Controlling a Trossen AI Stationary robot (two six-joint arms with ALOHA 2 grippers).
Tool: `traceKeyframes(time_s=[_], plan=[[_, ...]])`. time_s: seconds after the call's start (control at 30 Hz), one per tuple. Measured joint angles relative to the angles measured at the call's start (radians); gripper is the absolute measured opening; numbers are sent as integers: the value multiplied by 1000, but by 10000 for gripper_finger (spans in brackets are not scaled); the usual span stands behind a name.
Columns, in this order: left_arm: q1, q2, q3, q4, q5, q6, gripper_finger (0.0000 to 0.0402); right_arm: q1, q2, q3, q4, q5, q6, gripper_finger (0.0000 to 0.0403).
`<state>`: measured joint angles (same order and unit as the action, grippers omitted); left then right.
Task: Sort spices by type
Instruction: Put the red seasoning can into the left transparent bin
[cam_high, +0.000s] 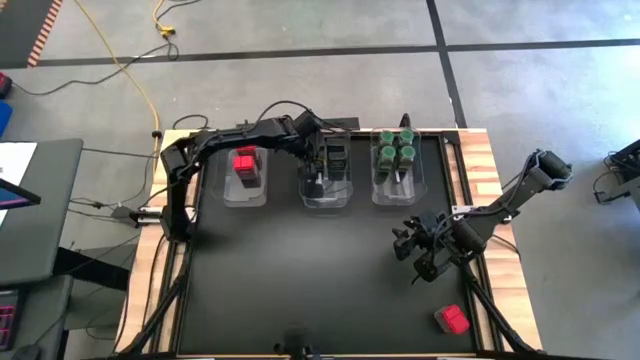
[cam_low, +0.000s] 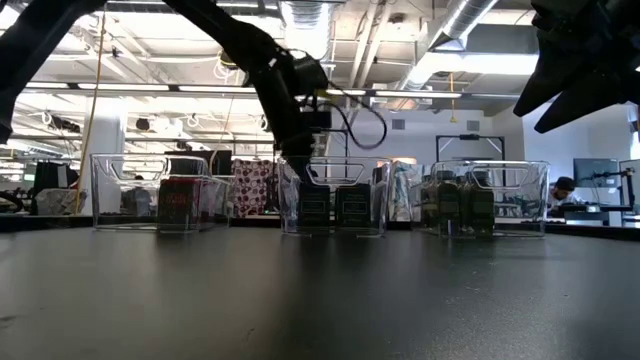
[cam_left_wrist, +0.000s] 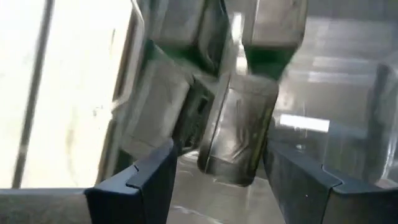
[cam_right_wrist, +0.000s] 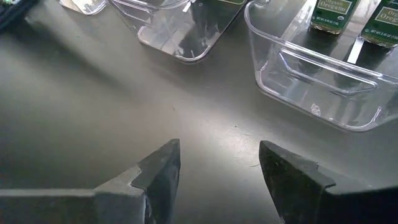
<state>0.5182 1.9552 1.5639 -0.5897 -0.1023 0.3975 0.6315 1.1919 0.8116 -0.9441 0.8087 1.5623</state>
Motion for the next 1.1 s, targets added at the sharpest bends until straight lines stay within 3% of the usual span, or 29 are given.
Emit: traceKeyframes(time_s=[0.37,0.47,0.8,1.1], plan=[[-84,-145,0,-8,13,-135,229,3,0,0,26,-1,0,245],[-131,-181,0,-19,73,-179,229,3,0,0,58,-19,0,245],[-340,-255,0,-39,71,-336,229,1,0,0,108,-58,12,246],[-485,-254,0,-180,23,-506,229,45,-1,0,103,-133,59,308]])
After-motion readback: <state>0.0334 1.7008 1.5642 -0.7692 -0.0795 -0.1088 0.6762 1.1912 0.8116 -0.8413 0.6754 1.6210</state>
